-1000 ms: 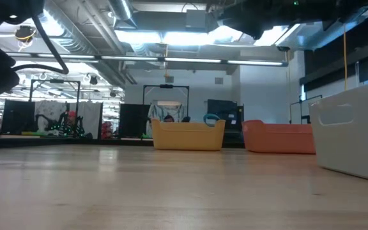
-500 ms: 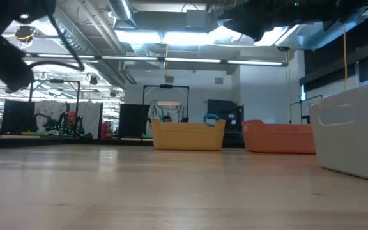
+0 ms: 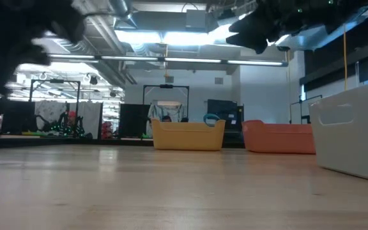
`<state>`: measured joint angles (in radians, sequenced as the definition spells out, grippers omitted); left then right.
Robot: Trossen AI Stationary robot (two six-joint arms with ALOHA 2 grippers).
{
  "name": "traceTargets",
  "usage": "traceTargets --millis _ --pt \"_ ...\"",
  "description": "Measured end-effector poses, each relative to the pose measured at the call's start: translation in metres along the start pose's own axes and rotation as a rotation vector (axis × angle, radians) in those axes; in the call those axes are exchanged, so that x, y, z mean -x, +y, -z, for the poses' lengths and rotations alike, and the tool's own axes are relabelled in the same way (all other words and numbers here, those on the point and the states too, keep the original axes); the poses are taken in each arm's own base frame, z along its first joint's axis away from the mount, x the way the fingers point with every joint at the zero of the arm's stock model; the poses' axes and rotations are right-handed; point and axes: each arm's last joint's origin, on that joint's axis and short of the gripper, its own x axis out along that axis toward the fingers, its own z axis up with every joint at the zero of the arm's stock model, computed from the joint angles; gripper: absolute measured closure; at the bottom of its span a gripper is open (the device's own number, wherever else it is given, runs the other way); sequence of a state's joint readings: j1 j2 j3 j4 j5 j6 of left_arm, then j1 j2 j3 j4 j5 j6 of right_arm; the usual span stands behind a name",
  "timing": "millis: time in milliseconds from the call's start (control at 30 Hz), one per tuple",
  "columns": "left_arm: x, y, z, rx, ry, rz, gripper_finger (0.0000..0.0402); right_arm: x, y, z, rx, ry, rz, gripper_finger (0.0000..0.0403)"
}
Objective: Sort rubber bands into baskets
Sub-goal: Put the black rubber band into the white bin
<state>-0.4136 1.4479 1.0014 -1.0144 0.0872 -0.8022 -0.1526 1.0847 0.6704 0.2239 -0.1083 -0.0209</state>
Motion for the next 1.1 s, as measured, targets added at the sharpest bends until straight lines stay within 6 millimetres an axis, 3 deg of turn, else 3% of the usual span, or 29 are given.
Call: traceTargets --millis 267,500,633,900,1100 --pt "0.029 -0.002 -0.024 -0.095 -0.287 -0.144 0.0391 -0.001 0.027 0.001 0.008 0.008 -0.127 0.0155" --pt "0.04 -0.011 -0.039 -0.189 -0.522 -0.2 0.0389 -0.006 0.043 0.005 0.017 0.026 -0.188 0.0153" --pt "0.045 -0.018 -0.048 -0.264 -0.653 -0.212 0.0389 -0.018 0.048 0.014 0.0 0.062 -0.204 0.0136" --pt "0.054 -0.029 -0.059 -0.426 -0.809 -0.207 0.0389 -0.054 0.052 0.039 -0.003 0.073 -0.261 0.0053" --pt "0.06 -0.034 -0.064 -0.529 -0.886 -0.22 0.0389 -0.071 0.057 0.052 0.011 0.035 -0.387 0.0039"
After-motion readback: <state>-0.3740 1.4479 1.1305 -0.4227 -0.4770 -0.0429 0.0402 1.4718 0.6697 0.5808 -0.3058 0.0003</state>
